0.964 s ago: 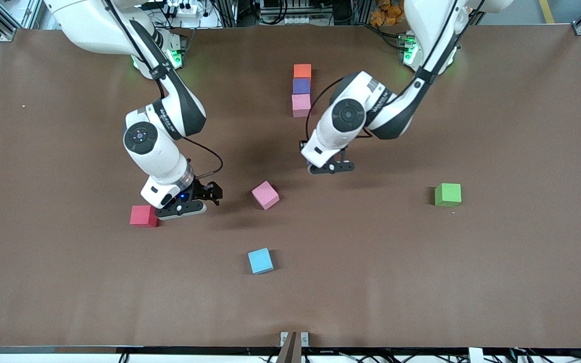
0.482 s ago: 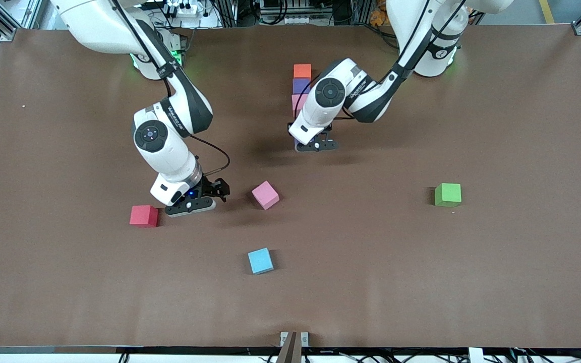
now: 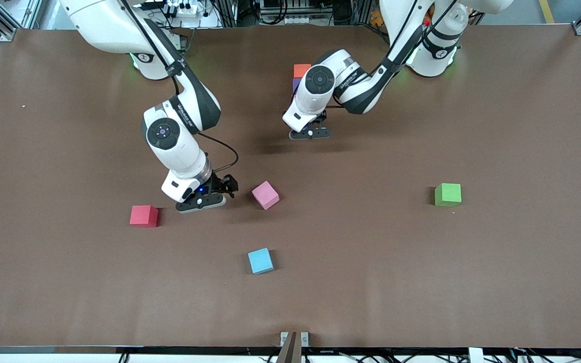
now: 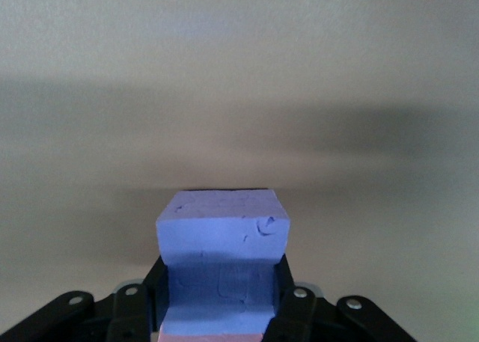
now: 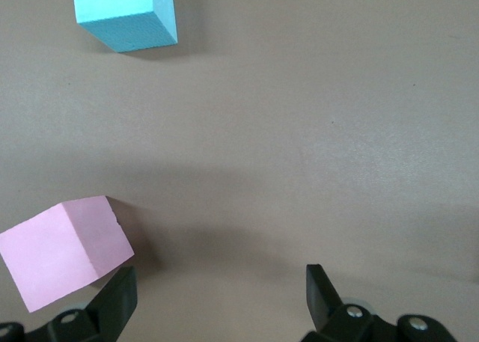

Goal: Arrange blocks into number 1
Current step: 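Place the purple cube after the pink cube in the line with the left gripper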

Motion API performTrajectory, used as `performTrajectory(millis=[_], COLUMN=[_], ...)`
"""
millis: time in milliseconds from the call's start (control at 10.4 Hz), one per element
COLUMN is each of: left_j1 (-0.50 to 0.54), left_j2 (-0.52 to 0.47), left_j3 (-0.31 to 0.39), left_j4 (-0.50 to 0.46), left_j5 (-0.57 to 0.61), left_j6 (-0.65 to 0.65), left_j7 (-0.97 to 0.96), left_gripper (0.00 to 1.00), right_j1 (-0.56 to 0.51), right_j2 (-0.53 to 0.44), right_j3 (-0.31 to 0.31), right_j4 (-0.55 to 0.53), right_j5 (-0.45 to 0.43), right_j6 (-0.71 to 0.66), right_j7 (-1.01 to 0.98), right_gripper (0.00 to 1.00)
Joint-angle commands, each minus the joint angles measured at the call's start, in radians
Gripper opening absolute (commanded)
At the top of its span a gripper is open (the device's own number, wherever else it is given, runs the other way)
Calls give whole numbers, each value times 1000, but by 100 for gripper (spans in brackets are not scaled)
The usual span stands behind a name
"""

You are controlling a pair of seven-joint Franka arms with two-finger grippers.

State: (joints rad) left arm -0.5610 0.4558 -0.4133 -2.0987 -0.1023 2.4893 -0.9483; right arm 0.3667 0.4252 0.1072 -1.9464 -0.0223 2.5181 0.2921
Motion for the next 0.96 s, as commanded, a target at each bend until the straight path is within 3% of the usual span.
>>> performTrajectory(millis=[0, 482, 578, 675, 771, 867], left_j1=[4, 3, 4, 4, 6, 9], left_j2=[-16, -5, 0, 1, 1, 1], left_j3=[-13, -39, -39, -39, -39, -39], left_j4=[-35, -38, -38, -38, -37, -37], left_j5=[64, 82, 108, 124, 159, 168], left_j6=[19, 28, 28, 28, 28, 28], left_j7=[-49, -56, -64, -66, -67, -67], left_gripper=[0, 0, 14, 63, 100, 100], right_j1=[4, 5, 6, 5, 5, 5], right_j2=[1, 1, 1, 1, 1, -6], right_j3=[5, 5, 5, 5, 5, 5], right_j4=[-2, -2, -2, -3, -2, -5], right_j5=[5, 5, 5, 5, 5, 5], right_j6=[7, 7, 7, 7, 7, 5], right_j7=[21, 21, 21, 21, 21, 21], right_gripper=[100, 100, 100, 100, 100, 100])
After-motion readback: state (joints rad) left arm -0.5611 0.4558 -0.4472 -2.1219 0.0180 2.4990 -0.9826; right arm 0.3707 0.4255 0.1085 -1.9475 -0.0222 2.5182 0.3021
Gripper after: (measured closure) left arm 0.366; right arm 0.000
